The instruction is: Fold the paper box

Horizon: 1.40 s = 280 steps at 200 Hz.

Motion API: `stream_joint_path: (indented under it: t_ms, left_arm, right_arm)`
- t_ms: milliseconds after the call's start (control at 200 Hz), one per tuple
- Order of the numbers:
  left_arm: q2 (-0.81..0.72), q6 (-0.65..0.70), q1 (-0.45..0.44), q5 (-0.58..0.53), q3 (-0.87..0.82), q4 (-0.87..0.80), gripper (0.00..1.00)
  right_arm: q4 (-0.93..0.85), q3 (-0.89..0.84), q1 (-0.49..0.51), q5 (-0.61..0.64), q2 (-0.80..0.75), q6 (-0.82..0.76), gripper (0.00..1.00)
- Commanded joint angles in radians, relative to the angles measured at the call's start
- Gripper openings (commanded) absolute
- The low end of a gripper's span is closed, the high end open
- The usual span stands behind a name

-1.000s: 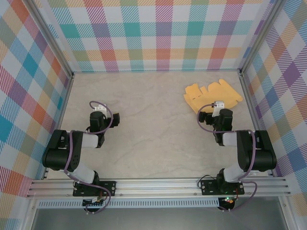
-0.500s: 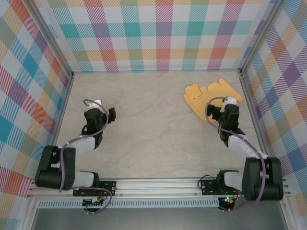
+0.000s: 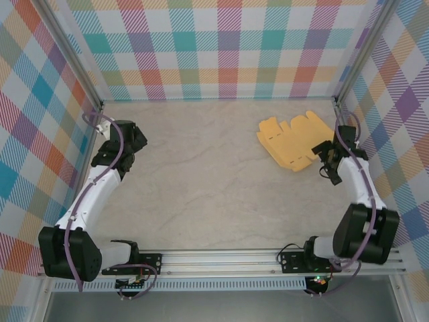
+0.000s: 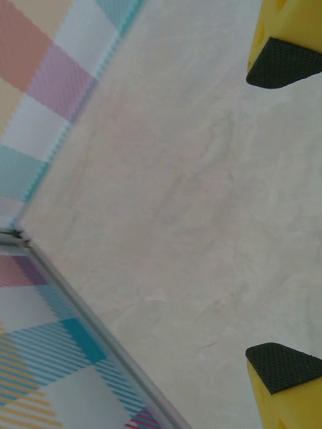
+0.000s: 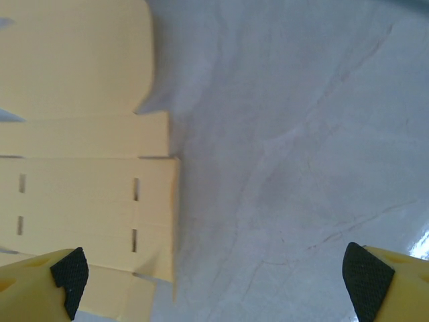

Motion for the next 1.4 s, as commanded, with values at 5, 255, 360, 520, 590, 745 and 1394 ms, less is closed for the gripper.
stream_joint_path:
  t_ms: [5,255,360,520,590,745,1394]
  left_arm:
    - [-0.061,0.008,0.008,0.126,-0.072,-0.057,1.0]
    - [-0.056,0.005,0.008,0.182,-0.09,-0.039,1.0]
    - [-0.055,0.029,0.008,0.213,-0.085,-0.048,1.0]
    - [-0.029,0.074,0.008,0.34,-0.081,-0.036,1.0]
    - [-0.015,0.084,0.008,0.391,-0.073,-0.033,1.0]
    - [0.013,0.078,0.008,0.465,-0.041,-0.034,1.0]
    - [0.012,-0.031,0.003,0.589,-0.224,0.048,1.0]
  right_arm:
    - [-0.055,0.075,-0.012,-0.243,0.11,0.052,0.99]
    - [0.043,0.134,-0.012,-0.32,0.304,0.083,0.64]
    - [0.077,0.128,-0.012,-0.368,0.355,0.055,0.52]
    - [0.136,0.075,-0.012,-0.396,0.362,-0.016,0.15]
    - [0.127,0.077,-0.011,-0.386,0.354,-0.083,0.06]
    - [0.074,0.11,0.019,-0.38,0.331,-0.278,0.0]
    - [-0.046,0.224,0.433,-0.663,0.462,-0.797,0.0]
